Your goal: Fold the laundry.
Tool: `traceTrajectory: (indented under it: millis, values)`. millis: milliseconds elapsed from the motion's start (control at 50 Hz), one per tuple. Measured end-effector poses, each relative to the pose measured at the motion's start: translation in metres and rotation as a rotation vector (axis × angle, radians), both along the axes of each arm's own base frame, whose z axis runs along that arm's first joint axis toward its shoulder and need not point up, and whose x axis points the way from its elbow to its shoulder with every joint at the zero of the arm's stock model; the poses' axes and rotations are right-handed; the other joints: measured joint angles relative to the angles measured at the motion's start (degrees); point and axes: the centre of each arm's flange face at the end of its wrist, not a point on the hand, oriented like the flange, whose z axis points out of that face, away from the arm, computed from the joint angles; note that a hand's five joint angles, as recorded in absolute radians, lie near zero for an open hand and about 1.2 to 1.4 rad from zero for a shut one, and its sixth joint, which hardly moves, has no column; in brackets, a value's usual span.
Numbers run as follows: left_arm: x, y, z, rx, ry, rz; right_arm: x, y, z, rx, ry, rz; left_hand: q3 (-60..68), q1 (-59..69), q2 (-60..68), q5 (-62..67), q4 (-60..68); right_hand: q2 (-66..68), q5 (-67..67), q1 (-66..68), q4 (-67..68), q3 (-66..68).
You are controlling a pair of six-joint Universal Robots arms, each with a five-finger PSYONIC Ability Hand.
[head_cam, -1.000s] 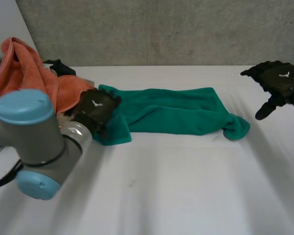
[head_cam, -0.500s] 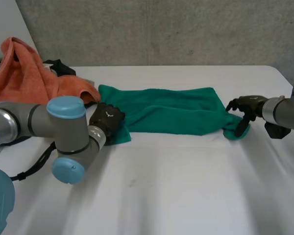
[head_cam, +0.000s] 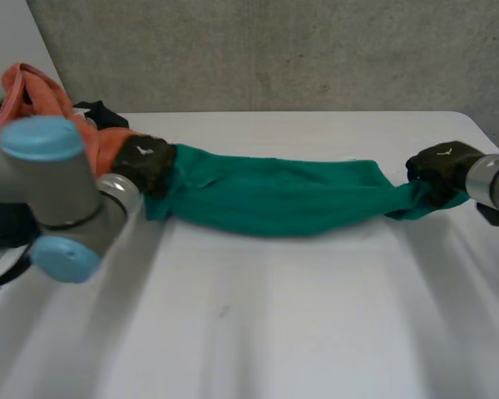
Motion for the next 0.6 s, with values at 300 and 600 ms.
traceTrajectory:
  millis: [300, 600]
  values:
    - [0.032, 0.034, -0.009, 0.365, -0.056, -0.019, -0.007, 0.051, -0.005, -0.188, 0.537, 0.324, 0.0, 0.0, 0.1, 0.0, 0.0, 0.0, 0.0, 0.0, 0.1, 0.3]
    - [0.003, -0.083, 0.11, -0.416, 0.254, 0.06, 0.02, -0.072, 0.074, -0.883, 0.217, -0.104, 0.2, 0.1, 0.2, 0.0, 0.2, 0.0, 1.1, 2.2, 0.4, 0.3]
